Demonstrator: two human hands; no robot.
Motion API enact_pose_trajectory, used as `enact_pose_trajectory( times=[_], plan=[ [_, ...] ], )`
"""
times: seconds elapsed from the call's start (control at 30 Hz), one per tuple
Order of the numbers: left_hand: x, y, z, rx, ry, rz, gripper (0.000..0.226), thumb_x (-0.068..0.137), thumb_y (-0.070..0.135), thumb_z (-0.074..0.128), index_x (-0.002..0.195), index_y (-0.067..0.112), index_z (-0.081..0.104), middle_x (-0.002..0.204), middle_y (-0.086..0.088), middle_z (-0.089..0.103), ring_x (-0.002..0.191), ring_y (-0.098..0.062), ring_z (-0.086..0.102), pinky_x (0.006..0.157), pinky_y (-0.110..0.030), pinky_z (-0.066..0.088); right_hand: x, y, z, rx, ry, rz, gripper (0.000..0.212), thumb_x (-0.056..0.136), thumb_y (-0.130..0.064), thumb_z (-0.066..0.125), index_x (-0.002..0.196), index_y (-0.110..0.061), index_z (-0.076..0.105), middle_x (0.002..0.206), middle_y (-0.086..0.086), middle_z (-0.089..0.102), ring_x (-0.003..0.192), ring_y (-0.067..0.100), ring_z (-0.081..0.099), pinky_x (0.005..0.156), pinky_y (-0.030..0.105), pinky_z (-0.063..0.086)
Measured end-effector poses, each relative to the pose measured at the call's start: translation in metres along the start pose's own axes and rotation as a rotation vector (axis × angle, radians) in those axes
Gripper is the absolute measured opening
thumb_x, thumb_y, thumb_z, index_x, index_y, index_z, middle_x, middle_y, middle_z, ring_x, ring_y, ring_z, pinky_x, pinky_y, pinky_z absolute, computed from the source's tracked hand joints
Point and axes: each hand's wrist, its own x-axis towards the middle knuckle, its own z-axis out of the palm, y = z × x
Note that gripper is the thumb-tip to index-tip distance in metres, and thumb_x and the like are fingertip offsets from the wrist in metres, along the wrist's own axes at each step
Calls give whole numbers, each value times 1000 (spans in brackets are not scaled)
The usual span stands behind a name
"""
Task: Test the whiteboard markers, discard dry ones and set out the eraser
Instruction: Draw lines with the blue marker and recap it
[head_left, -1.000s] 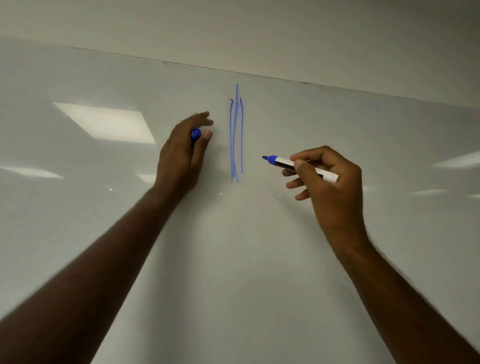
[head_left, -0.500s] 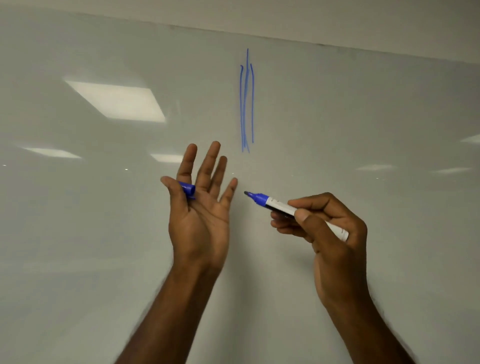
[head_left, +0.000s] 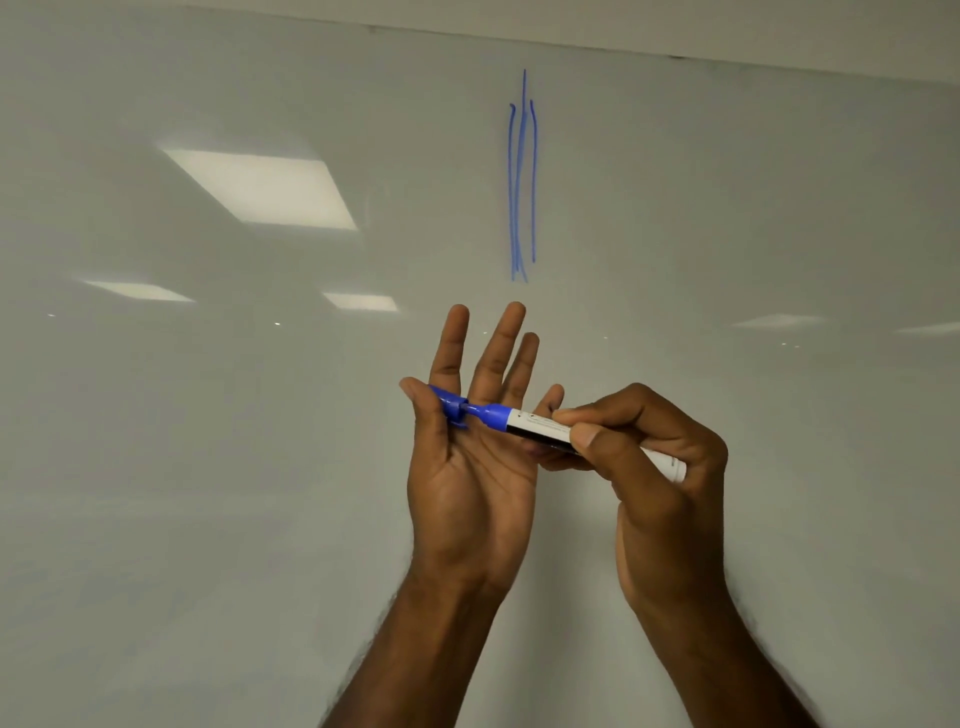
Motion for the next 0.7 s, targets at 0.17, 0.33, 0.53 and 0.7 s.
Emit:
enact_pose_trajectory(
  times=[0.17,0.33,0.53,0.7],
  plan=[
    [3,4,-1,-27,-2,31,59,101,57,19,148,31,42,151,-8,50,141,-31,45,116,-63,28,1,0,1,-35,9,22,13,81,-30,66,81,-19,74,79,-3,76,82,27,76,63,31,61],
    [0,1,3,28,10,34,63,103,52,17,138,13,53,149,-10,52,140,-27,47,121,-54,27,2,-2,9,-63,-4,41,22,82,-36,64,82,-16,73,79,1,76,75,25,76,62,31,62],
    [-4,0,6,7,-23,-20,57,101,51,21,107,3,51,142,-19,57,135,-30,53,116,-37,34,-5,-10,19,-90,31,131,27,92,-33,63,74,-13,65,58,-8,70,46,12,66,43,20,53],
    [-6,-3,0,-69,-64,-26,59,100,52,25,97,6,61,144,-20,54,138,-33,49,117,-38,36,-12,-10,25,58,28,352,35,83,-39,55,81,-6,67,64,11,72,49,26,68,45,29,56]
  ],
)
